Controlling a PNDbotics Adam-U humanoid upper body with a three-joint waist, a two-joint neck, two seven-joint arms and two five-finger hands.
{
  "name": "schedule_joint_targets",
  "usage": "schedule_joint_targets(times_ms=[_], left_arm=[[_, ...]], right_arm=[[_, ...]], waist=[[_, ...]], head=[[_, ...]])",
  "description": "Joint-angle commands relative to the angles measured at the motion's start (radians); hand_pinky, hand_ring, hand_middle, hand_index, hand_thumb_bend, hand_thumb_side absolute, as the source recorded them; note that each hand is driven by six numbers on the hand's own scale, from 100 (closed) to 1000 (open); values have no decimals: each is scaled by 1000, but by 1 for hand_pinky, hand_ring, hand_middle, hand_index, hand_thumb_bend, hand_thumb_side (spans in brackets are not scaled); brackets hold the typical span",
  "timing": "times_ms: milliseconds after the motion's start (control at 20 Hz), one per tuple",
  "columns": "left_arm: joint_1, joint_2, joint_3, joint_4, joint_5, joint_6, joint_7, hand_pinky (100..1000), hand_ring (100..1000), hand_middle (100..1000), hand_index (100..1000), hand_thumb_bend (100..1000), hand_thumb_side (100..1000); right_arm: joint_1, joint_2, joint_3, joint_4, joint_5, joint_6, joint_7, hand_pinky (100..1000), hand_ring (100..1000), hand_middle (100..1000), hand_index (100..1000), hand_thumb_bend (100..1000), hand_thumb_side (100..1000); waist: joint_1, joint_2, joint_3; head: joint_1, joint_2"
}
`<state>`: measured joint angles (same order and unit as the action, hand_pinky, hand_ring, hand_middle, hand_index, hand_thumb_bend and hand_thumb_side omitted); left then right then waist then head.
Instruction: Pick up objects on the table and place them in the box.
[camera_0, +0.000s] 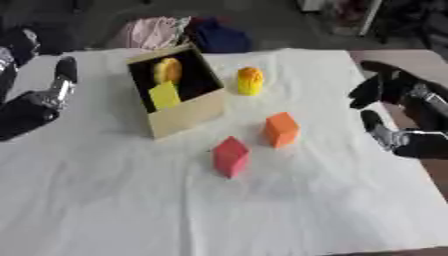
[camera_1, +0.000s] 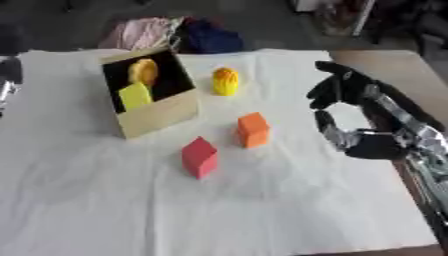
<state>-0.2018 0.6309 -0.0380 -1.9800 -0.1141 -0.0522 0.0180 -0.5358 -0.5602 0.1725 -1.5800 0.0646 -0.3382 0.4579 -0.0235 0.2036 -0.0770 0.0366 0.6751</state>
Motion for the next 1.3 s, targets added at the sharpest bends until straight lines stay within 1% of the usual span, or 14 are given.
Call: schedule_joint_targets(times_ms=[50, 100, 250, 450, 550, 650, 900, 1100, 1300], left_arm=[[11, -40, 17, -20, 4, -11, -19, 804, 752, 740, 859, 100, 581], [17, -54, 19, -20, 3, -11, -22, 803, 752, 739, 859, 100, 582], [30, -90, 20, -20, 4, -9, -30, 799, 747, 732, 857, 100, 604], [45, -129, 23, -20, 8, 2, -34, 795, 743, 725, 854, 100, 627], [50, -140, 23, -20, 9, 9, -36, 793, 741, 722, 853, 100, 633], [51, -148, 24, -20, 9, 14, -36, 792, 741, 721, 854, 100, 635], [48, -158, 21, -20, 9, 19, -40, 791, 739, 718, 854, 100, 642], [42, -164, 18, -20, 8, 19, -44, 790, 738, 717, 854, 100, 641], [39, -165, 15, -20, 8, 15, -50, 790, 738, 716, 854, 100, 641]], right_arm=[[-66, -61, 45, 70, 52, -30, 48, 717, 717, 770, 1000, 100, 198], [-87, -63, 61, 95, 74, -40, 63, 719, 720, 773, 1000, 100, 198], [-137, -48, 101, 161, 148, -76, 104, 748, 760, 832, 1000, 100, 207], [-187, 4, 135, 251, 257, -130, 139, 788, 822, 896, 1000, 100, 220], [-206, 31, 146, 284, 309, -161, 153, 829, 874, 939, 1000, 100, 230], [-225, 59, 155, 306, 364, -195, 166, 851, 899, 956, 1000, 100, 233], [-263, 118, 159, 338, 466, -262, 167, 872, 914, 963, 1000, 100, 238], [-285, 155, 166, 360, 520, -297, 161, 875, 917, 957, 1000, 100, 242], [-294, 180, 175, 382, 554, -322, 166, 877, 916, 948, 1000, 100, 247]], waist=[[-15, 4, 8], [-16, 5, 13], [-19, 8, 26], [-20, 12, 39], [-21, 13, 46], [-21, 14, 53], [-22, 16, 67], [-22, 17, 76], [-21, 19, 85]], head=[[-14, -17], [-17, -18], [-26, -22], [-42, -27], [-48, -29], [-54, -31], [-68, -33], [-79, -35], [-87, -35]])
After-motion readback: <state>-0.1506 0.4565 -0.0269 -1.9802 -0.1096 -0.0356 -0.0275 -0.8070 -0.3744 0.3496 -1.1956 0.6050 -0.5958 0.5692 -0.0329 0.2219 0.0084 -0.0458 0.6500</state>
